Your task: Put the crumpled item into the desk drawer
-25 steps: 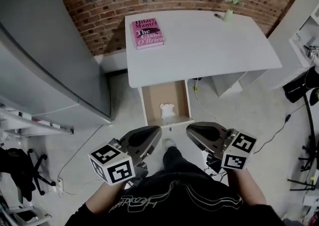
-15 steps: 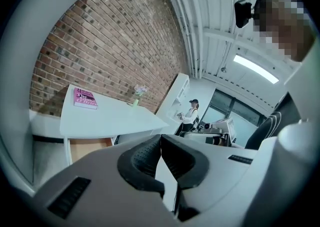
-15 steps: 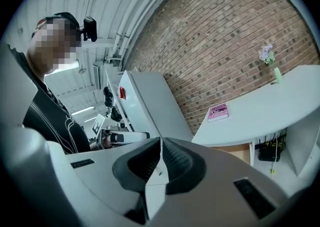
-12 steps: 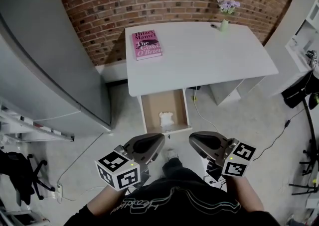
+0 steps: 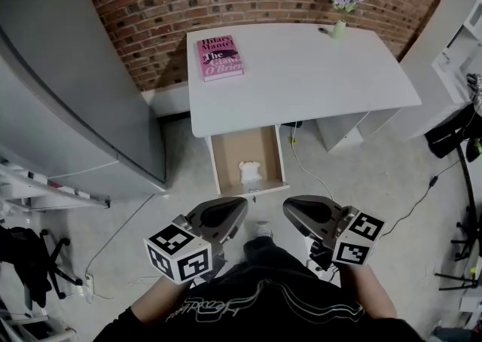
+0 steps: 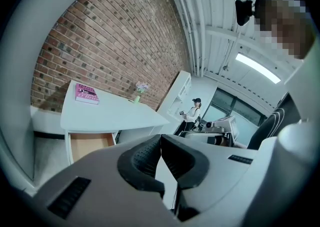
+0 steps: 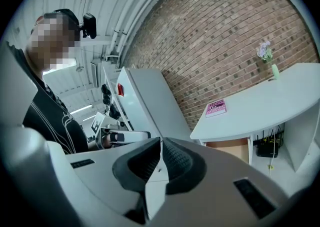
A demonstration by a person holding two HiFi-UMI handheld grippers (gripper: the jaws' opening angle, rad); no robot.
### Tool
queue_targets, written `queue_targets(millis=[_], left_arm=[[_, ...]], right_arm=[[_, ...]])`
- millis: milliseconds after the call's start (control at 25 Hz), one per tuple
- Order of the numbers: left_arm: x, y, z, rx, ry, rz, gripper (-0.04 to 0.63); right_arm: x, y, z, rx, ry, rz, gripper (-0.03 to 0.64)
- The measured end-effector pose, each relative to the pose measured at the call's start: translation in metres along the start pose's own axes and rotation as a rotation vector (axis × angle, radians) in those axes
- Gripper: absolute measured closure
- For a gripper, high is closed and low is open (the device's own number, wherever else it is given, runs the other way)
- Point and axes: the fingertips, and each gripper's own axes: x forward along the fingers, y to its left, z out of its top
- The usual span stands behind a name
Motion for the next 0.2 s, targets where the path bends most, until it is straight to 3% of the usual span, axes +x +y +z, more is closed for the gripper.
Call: queue_targets(millis=[200], left_arm=[[0.0039,-0.0012,-0.0032,-0.006,0.015,-0.007,0.574]], right_arm=[[-0.003,0.0002,-0.0025,0.007,0.006,-0.007,0.569]])
